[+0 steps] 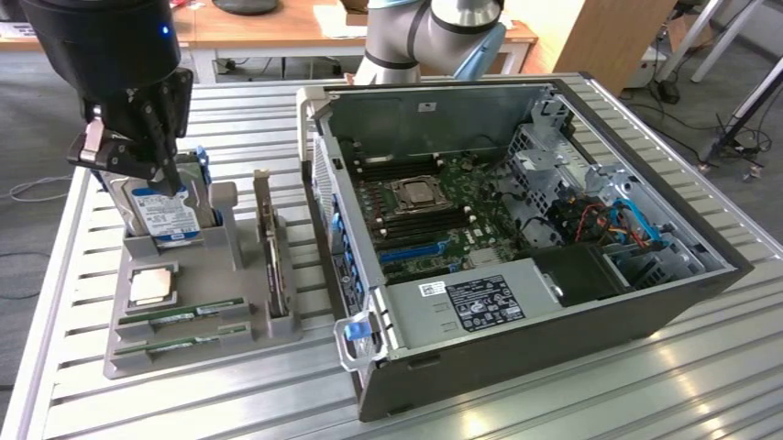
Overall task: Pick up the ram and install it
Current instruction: 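Pick up the ram and move it above insertion slot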
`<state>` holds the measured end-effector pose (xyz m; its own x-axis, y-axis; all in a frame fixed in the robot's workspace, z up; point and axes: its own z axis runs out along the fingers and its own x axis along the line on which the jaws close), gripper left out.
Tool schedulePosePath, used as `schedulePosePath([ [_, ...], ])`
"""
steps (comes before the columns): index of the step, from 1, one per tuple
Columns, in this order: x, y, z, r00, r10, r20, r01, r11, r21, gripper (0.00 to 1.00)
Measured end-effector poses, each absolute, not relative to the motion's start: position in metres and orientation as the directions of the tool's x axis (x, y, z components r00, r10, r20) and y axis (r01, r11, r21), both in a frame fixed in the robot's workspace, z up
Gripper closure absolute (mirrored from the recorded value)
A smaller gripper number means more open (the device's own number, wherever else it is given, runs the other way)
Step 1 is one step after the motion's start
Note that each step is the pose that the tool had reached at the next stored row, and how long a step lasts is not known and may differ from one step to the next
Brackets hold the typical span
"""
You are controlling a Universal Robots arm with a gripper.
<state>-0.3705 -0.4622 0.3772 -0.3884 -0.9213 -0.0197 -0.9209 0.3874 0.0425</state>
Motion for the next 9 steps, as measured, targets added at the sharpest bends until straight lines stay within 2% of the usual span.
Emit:
schedulePosePath([
  [9,-0.3705,-0.4622,0.3768,-0.239,-0.971,-0.018,-0.97,0.238,0.042,0.89],
])
